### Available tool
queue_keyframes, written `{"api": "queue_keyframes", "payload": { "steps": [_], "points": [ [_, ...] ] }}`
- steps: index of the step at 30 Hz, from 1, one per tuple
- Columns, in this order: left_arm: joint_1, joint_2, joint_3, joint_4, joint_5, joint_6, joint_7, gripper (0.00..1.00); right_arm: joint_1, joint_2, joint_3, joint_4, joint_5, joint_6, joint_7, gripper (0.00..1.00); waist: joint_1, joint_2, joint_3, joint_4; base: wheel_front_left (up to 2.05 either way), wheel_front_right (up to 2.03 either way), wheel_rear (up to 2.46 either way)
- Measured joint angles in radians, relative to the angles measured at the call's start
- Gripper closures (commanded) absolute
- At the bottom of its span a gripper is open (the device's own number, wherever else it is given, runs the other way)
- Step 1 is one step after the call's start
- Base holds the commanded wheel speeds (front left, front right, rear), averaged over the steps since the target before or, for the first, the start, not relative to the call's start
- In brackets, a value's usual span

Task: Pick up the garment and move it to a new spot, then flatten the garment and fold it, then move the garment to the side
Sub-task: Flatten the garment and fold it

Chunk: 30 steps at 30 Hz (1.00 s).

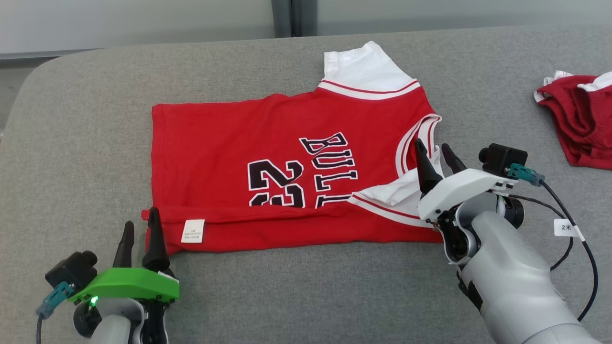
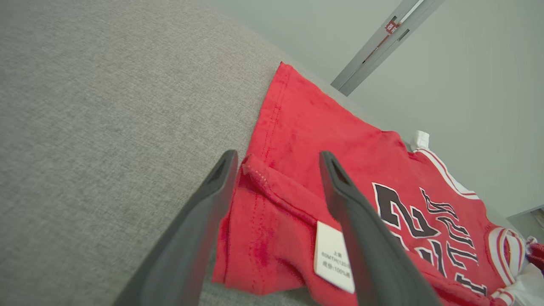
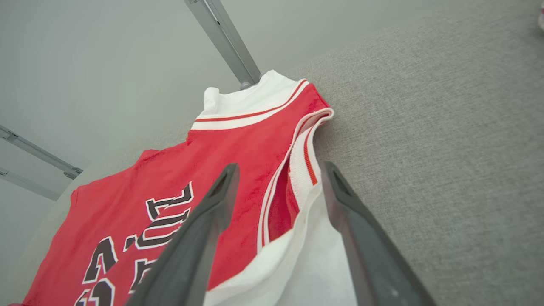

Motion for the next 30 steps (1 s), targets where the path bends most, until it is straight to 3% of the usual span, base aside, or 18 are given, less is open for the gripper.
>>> {"api": "queue_keyframes", "payload": {
  "steps": [5, 9, 15, 25, 26, 29, 30],
  "points": [
    [0.062, 0.014, 0.009, -0.028, -0.007, 0.0, 0.007, 0.0, -0.013, -0.02, 0.002, -0.041, -0.013, 0.0, -0.01, 0.0, 0.0, 0.0, -0.018, -0.012, 0.0, 0.0, 0.0],
    [0.093, 0.02, 0.007, -0.039, -0.021, 0.017, 0.059, 0.0, 0.01, -0.055, -0.029, -0.154, -0.097, 0.0, -0.014, 0.0, 0.0, 0.0, -0.034, -0.021, 0.0, 0.0, 0.0],
    [0.136, 0.025, 0.008, -0.057, -0.053, 0.072, 0.156, 0.0, 0.167, -0.047, -0.091, -0.346, -0.22, 0.0, -0.014, 0.0, 0.0, 0.0, -0.057, -0.039, 0.0, 0.0, 0.0],
    [0.155, 0.015, 0.04, -0.098, -0.118, 0.128, 0.227, 0.0, 0.379, -0.016, -0.129, -0.53, -0.27, 0.0, -0.014, 0.0, 0.0, 0.0, -0.053, -0.08, 0.0, 0.0, 0.0],
    [0.155, 0.015, 0.042, -0.097, -0.121, 0.13, 0.234, 0.08, 0.391, -0.015, -0.128, -0.536, -0.274, 0.0, -0.014, 0.0, 0.0, 0.0, -0.051, -0.084, 0.0, 0.0, 0.0],
    [0.155, 0.015, 0.046, -0.096, -0.127, 0.144, 0.248, 0.52, 0.425, -0.01, -0.124, -0.547, -0.28, 0.0, 0.0, 0.0, 0.0, 0.0, -0.045, -0.096, 0.0, 0.0, 0.0],
    [0.155, 0.015, 0.047, -0.096, -0.129, 0.145, 0.25, 0.61, 0.434, -0.009, -0.123, -0.549, -0.28, 0.0, 0.006, 0.0, 0.0, 0.0, -0.043, -0.099, 0.0, 0.0, 0.0]
  ]
}}
